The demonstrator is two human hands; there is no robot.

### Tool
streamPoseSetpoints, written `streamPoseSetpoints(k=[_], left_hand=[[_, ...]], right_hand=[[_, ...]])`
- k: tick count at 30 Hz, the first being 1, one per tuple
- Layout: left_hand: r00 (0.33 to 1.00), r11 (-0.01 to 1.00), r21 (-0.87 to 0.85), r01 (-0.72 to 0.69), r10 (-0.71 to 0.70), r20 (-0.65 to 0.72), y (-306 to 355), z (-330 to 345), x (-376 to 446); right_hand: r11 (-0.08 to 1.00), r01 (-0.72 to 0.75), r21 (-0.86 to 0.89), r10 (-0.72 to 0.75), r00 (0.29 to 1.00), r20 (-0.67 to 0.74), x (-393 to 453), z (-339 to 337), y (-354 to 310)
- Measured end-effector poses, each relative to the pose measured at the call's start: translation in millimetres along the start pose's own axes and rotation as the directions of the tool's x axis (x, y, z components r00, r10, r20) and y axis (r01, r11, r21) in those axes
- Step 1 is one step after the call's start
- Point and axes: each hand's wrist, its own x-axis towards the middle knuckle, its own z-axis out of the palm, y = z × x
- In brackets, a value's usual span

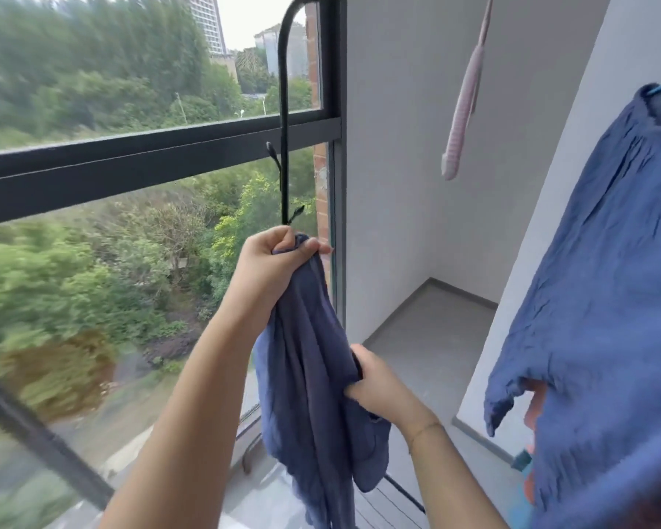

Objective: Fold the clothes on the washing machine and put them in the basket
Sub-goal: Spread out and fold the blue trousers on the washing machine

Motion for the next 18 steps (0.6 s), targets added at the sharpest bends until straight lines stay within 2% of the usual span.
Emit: streamPoseSetpoints(k=[4, 6, 10, 13, 16, 18], left_hand=[[0.973, 0.999, 0.038, 0.027, -0.018, -0.229, 14.5, -28.8, -47.8], [0.941, 0.997, 0.058, 0.046, -0.024, -0.337, 17.3, -42.5, -72.1], [0.861, 0.966, 0.250, 0.072, 0.066, -0.505, 19.8, -63.1, -126.3], [0.876, 0.867, 0.475, 0.153, 0.104, -0.471, 24.5, -77.3, -174.8], [0.840, 0.762, 0.569, 0.309, 0.061, -0.538, 23.1, -97.3, -227.6], [0.835, 0.728, 0.577, 0.370, 0.012, -0.550, 19.1, -103.8, -245.4]], right_hand=[[0.994, 0.006, -0.105, -0.013, 0.998, -0.066, -9.6, -1.4, 12.0], [0.997, 0.037, -0.064, -0.046, 0.990, -0.134, -15.6, -6.1, 13.5], [0.943, 0.140, 0.303, -0.079, 0.975, -0.206, -29.6, -4.5, -1.8], [0.834, 0.149, 0.531, -0.053, 0.980, -0.192, -49.5, 9.7, -29.1], [0.751, 0.085, 0.654, -0.039, 0.996, -0.085, -73.2, 32.4, -63.8], [0.703, 0.071, 0.708, -0.016, 0.996, -0.084, -81.7, 43.1, -80.6]])
